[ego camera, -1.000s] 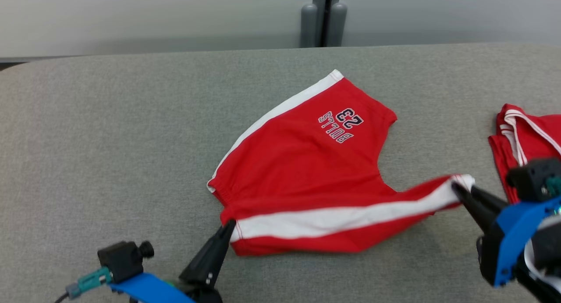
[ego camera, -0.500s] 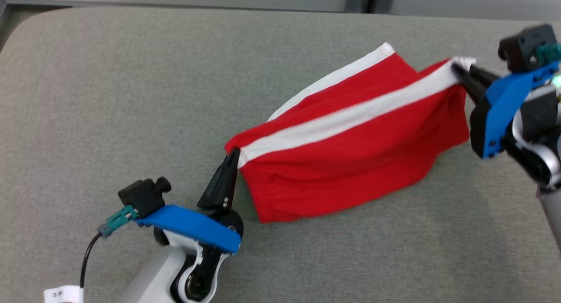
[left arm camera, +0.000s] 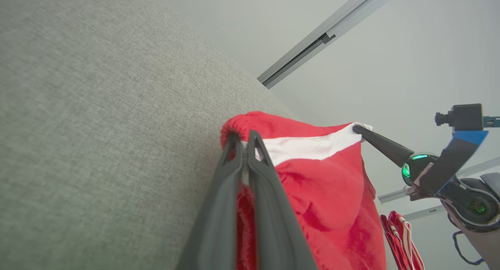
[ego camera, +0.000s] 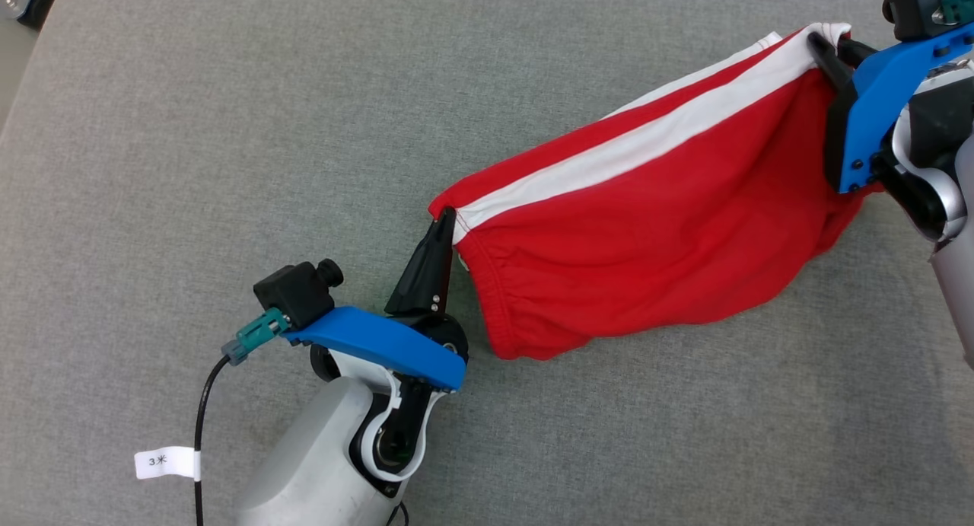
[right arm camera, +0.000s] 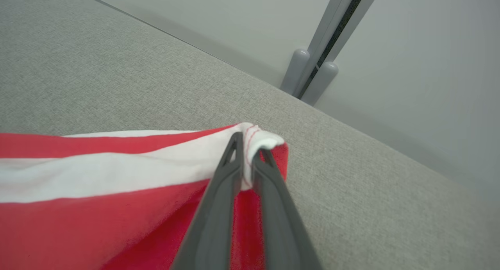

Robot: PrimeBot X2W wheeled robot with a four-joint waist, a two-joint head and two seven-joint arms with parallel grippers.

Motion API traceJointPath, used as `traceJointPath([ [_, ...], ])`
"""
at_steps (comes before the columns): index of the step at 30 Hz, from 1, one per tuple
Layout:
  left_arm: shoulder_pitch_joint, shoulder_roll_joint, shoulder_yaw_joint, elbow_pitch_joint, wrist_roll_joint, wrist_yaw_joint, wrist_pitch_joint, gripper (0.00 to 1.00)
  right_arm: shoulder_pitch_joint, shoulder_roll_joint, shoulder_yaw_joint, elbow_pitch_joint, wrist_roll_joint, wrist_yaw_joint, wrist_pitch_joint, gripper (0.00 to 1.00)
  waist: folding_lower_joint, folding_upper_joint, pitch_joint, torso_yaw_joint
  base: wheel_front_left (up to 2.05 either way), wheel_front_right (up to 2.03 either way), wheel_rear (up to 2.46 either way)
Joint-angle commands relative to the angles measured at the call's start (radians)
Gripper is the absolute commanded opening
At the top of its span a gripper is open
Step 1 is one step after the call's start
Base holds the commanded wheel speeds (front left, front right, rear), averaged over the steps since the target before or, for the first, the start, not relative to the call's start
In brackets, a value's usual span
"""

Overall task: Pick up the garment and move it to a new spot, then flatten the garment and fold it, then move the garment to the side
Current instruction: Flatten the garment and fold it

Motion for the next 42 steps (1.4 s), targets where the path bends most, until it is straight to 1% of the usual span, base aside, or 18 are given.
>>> traceJointPath([
  [1,-0.012,-0.002,-0.006,0.008,-0.004,-0.008,-0.005,0.82,-0.026,0.006,0.008,0.029,0.002,0.000,-0.030,1.00,-0.0002,-0.0001,0.003,0.007,0.00,0.00,0.00],
  [2,-0.013,-0.005,-0.014,0.007,-0.006,-0.008,-0.004,1.00,-0.033,0.008,0.016,0.046,0.005,0.000,-0.044,1.00,-0.0002,-0.0001,0.003,0.009,0.00,0.00,0.00],
  [7,-0.006,0.002,-0.024,0.011,-0.012,-0.008,-0.005,1.00,-0.051,0.011,0.038,0.099,0.025,0.000,-0.099,1.00,-0.0002,-0.0001,-0.004,0.011,0.00,0.00,0.00],
  [11,0.024,0.015,0.001,0.002,-0.011,-0.009,-0.005,1.00,-0.050,0.015,0.049,0.139,0.068,0.000,-0.136,1.00,-0.0002,-0.0001,-0.031,0.005,0.00,0.00,0.00],
  [14,0.054,0.028,0.036,-0.014,0.023,-0.009,-0.005,1.00,-0.028,0.013,0.052,0.166,0.113,0.000,-0.134,1.00,-0.0002,-0.0001,-0.059,0.000,0.00,0.00,0.00],
  [17,0.094,0.040,0.099,-0.040,0.080,-0.009,-0.005,1.00,0.003,0.000,0.065,0.181,0.146,0.000,-0.118,1.00,-0.0002,-0.0001,-0.085,0.000,0.00,0.00,0.00],
  [20,0.126,0.041,0.174,-0.079,0.140,-0.009,-0.005,1.00,0.026,-0.005,0.053,0.200,0.175,0.000,-0.120,1.00,-0.0002,-0.0001,-0.101,0.005,0.00,0.00,0.00],
  [24,0.141,0.050,0.259,-0.110,0.289,-0.009,-0.005,1.00,0.038,-0.001,0.045,0.230,0.187,0.000,-0.112,1.00,-0.0002,-0.0001,-0.106,0.017,0.00,0.00,0.00],
  [27,0.135,0.042,0.304,-0.125,0.403,-0.009,-0.005,1.00,0.030,-0.005,0.039,0.262,0.163,0.000,-0.113,1.00,-0.0002,-0.0001,-0.097,0.027,0.00,0.00,0.00],
  [31,0.109,0.038,0.310,-0.134,0.506,-0.009,-0.005,1.00,0.008,-0.003,-0.001,0.327,0.130,0.000,-0.110,1.00,-0.0002,-0.0001,-0.074,0.049,0.00,0.00,0.00],
  [32,0.102,0.037,0.303,-0.138,0.542,-0.009,-0.005,1.00,0.001,0.000,-0.034,0.363,0.121,0.000,-0.119,1.00,-0.0002,-0.0001,-0.061,0.059,0.00,0.00,0.00],
  [34,0.103,0.036,0.292,-0.138,0.568,-0.009,-0.005,1.00,-0.009,0.020,-0.069,0.398,0.119,0.000,-0.124,1.00,-0.0002,-0.0001,-0.047,0.070,0.00,0.00,0.00],
  [37,0.105,0.041,0.277,-0.134,0.597,-0.009,-0.005,1.00,-0.030,0.025,-0.104,0.448,0.094,0.000,-0.125,1.00,-0.0002,-0.0001,-0.028,0.082,0.00,0.00,0.00],
  [39,0.109,0.044,0.268,-0.130,0.610,-0.009,-0.006,1.00,-0.032,0.050,-0.125,0.502,0.064,0.000,-0.107,1.00,-0.0002,-0.0001,-0.021,0.090,0.00,0.00,0.00],
  [42,0.114,0.045,0.264,-0.133,0.616,-0.009,-0.005,1.00,-0.028,0.074,-0.120,0.539,0.034,0.000,-0.084,1.00,-0.0002,-0.0001,-0.021,0.093,0.00,0.00,0.00],
])
